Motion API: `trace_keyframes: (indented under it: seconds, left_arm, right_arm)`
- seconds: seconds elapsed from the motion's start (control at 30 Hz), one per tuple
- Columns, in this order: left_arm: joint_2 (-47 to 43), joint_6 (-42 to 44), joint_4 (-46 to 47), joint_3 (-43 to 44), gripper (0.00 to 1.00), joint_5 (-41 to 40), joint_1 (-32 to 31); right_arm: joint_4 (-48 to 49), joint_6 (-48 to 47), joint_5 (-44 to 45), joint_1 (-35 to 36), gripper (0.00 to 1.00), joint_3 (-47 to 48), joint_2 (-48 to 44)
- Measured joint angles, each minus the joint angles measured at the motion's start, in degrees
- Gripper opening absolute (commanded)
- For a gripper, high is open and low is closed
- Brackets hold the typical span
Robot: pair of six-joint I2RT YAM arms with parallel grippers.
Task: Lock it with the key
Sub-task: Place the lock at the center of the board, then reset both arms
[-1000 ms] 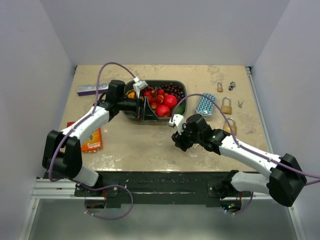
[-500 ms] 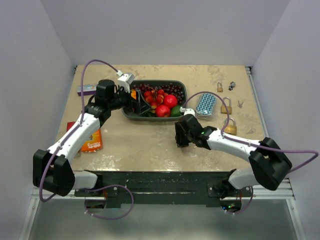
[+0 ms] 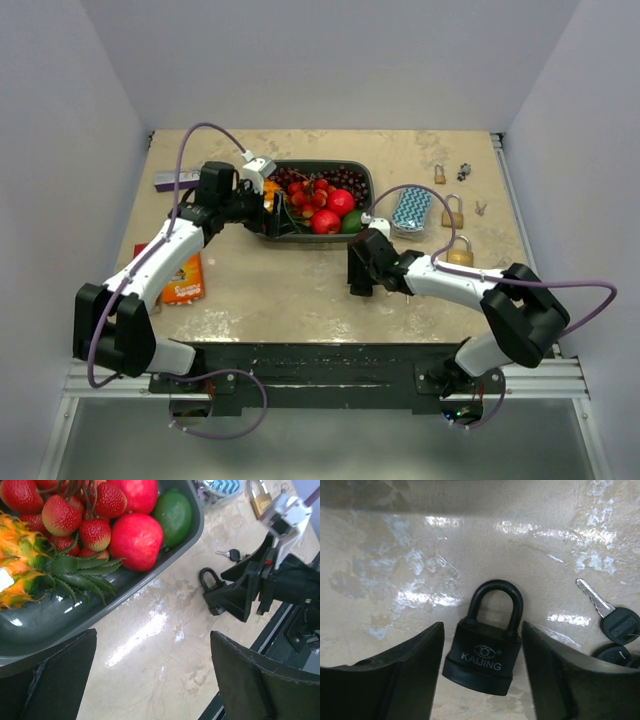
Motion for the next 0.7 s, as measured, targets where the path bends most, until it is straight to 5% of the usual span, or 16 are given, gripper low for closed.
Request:
trace_keyframes:
  seconds: [0.13,0.4,0.7]
  left_arm:
    - [2.38,1.81,-2.99,1.51,0.99,0.35,0.76]
    - [3.17,6.97,-10.19,8.83,0.99,2.69,1.92]
    - [14.01,16.57,-19.28,30.25,0.99,2.78,7.67]
  right_arm:
    - [0.28,0.94,-0.09,0.00,0.93,1.33,0.00]
    - [-3.02,-3.76,-0.57,-1.95,0.99,7.80,-5.35]
    - [-0.09,-14.19,-12.00,-27.52,0.99,17.99,-13.81]
